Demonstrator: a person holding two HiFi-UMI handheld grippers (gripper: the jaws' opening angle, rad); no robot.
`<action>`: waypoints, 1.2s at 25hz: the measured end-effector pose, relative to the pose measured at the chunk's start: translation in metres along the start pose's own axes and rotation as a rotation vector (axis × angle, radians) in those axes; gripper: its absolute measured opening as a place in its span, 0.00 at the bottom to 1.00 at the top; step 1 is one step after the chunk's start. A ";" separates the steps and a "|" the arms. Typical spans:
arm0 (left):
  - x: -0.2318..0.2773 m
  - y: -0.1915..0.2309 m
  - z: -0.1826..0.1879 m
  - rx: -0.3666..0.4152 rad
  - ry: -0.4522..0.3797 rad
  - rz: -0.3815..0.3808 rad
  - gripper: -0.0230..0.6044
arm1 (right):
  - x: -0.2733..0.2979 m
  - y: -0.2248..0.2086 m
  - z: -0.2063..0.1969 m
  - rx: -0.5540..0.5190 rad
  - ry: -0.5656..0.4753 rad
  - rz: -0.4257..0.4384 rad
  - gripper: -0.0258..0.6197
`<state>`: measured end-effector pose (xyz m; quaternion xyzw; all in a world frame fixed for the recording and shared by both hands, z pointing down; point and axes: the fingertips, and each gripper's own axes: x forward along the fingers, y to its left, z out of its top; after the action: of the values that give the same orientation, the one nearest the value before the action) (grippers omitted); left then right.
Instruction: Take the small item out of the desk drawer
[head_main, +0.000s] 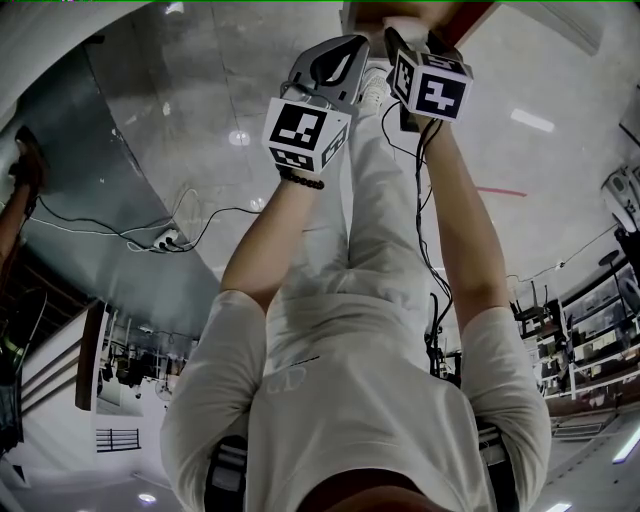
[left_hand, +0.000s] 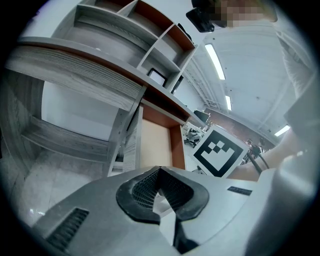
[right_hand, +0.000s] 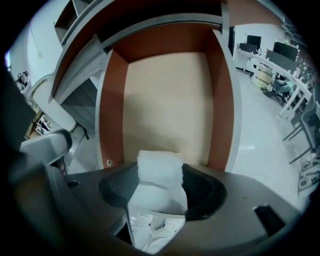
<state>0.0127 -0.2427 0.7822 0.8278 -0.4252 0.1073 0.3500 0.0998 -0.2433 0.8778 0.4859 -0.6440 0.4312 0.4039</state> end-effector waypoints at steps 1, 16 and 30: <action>0.000 -0.001 0.001 0.001 -0.001 0.001 0.03 | -0.002 0.001 0.002 -0.001 -0.008 0.004 0.45; -0.002 -0.022 0.015 0.034 -0.023 -0.004 0.03 | -0.043 0.000 0.003 0.030 -0.129 0.063 0.45; -0.031 -0.054 0.042 0.076 -0.058 -0.008 0.03 | -0.114 -0.002 0.014 0.067 -0.266 0.105 0.45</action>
<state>0.0306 -0.2299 0.7099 0.8450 -0.4274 0.0980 0.3061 0.1229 -0.2256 0.7662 0.5176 -0.7016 0.4050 0.2755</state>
